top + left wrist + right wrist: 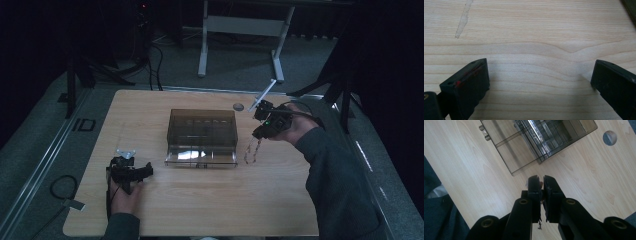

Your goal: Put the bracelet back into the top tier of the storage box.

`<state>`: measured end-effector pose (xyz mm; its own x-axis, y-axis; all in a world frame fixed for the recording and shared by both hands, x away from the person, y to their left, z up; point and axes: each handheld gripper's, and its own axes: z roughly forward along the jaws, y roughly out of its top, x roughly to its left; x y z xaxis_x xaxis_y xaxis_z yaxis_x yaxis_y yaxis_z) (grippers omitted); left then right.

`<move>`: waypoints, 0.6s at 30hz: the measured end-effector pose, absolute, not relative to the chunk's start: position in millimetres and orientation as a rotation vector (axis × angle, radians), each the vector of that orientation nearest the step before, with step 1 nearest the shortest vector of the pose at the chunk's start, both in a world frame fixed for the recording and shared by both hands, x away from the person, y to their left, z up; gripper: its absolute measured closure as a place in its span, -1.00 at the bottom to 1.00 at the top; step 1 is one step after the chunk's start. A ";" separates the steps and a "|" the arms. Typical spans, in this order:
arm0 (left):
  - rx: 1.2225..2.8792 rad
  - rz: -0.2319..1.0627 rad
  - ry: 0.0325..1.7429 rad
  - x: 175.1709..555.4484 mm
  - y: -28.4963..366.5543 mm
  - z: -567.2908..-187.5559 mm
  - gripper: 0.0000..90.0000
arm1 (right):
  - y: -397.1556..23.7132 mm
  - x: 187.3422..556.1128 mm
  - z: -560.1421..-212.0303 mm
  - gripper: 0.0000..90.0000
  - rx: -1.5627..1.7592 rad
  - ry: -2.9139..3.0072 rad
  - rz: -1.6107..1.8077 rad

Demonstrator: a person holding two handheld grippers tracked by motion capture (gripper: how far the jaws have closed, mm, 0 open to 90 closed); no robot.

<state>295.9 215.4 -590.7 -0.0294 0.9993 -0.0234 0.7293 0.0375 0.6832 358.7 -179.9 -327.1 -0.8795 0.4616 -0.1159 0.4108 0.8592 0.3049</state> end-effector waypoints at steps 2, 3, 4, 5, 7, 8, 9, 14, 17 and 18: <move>1.743 0.692 1.812 295.9 215.3 -590.7 -0.96 | -179.4 358.2 -325.4 0.88 0.676 2.849 0.406; 1.743 0.692 1.812 295.9 215.4 -590.7 -0.96 | -179.3 358.0 -324.7 0.88 0.671 2.849 0.405; 1.743 0.692 1.812 295.9 215.3 -590.7 -0.96 | -179.1 357.6 -323.9 0.88 0.675 2.847 0.408; 1.744 0.692 1.812 295.9 215.4 -590.7 -0.96 | -179.1 357.5 -323.1 0.88 0.671 2.849 0.411; 1.744 0.692 1.812 295.9 215.4 -590.7 -0.96 | -178.7 357.3 -321.6 0.88 0.668 2.846 0.412; 1.743 0.692 1.812 295.9 215.3 -590.7 -0.96 | -178.4 357.1 -320.5 0.88 0.670 2.845 0.413; 1.743 0.692 1.812 295.9 215.3 -590.7 -0.96 | -178.2 357.2 -319.4 0.88 0.667 2.842 0.418; 1.743 0.692 1.812 295.9 215.3 -590.8 -0.96 | -176.6 357.0 -312.6 0.88 0.664 2.832 0.424; 1.743 0.693 1.811 295.9 215.3 -590.8 -0.96 | -175.8 357.0 -308.8 0.88 0.659 2.830 0.427; 1.743 0.693 1.811 295.9 215.3 -590.8 -0.96 | -175.8 357.0 -308.8 0.88 0.659 2.830 0.427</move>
<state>295.9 215.3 -590.8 -0.0295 0.9993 -0.0232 0.7287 0.0374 0.6838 357.0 -175.8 -308.8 -0.8794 0.4575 -0.1316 0.3984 0.8586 0.3228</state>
